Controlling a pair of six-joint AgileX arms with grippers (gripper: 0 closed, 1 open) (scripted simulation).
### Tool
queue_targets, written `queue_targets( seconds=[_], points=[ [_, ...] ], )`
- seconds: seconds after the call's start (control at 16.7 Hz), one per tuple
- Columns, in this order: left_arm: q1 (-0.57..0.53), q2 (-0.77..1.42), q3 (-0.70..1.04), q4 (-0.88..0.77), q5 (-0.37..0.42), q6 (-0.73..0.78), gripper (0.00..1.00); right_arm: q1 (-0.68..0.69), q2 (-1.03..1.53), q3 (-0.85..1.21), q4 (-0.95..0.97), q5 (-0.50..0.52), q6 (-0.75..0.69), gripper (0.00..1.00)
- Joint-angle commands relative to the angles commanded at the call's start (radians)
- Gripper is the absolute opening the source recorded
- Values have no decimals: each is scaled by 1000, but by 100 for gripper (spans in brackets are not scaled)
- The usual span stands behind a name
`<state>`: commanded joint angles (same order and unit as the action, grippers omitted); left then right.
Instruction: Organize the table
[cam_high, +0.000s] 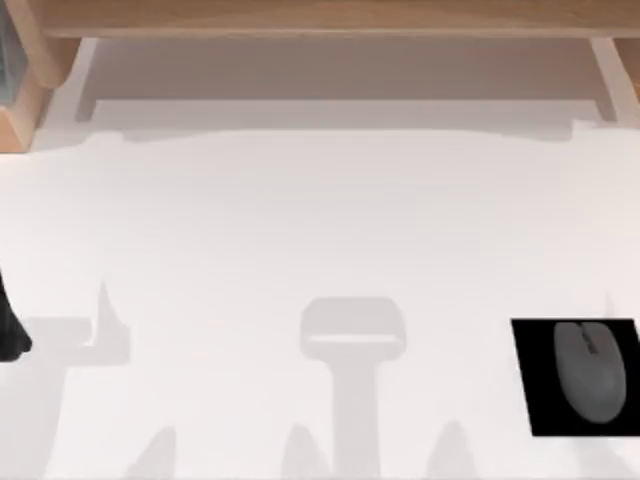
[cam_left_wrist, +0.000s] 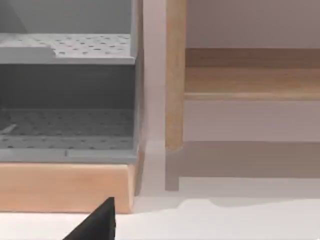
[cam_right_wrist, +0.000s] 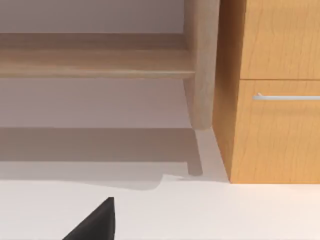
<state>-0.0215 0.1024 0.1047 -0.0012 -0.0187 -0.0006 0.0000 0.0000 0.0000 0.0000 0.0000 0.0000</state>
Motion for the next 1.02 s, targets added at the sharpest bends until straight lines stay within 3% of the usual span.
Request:
queue_targets(
  seconds=[0.24, 1.02],
  points=[
    [-47, 267, 271, -4, -42, 0, 100, 0, 0, 0, 0, 0, 0, 100],
    [-241, 1462, 1497, -42, -212, 14, 100, 0, 0, 0, 0, 0, 0, 100]
  ],
)
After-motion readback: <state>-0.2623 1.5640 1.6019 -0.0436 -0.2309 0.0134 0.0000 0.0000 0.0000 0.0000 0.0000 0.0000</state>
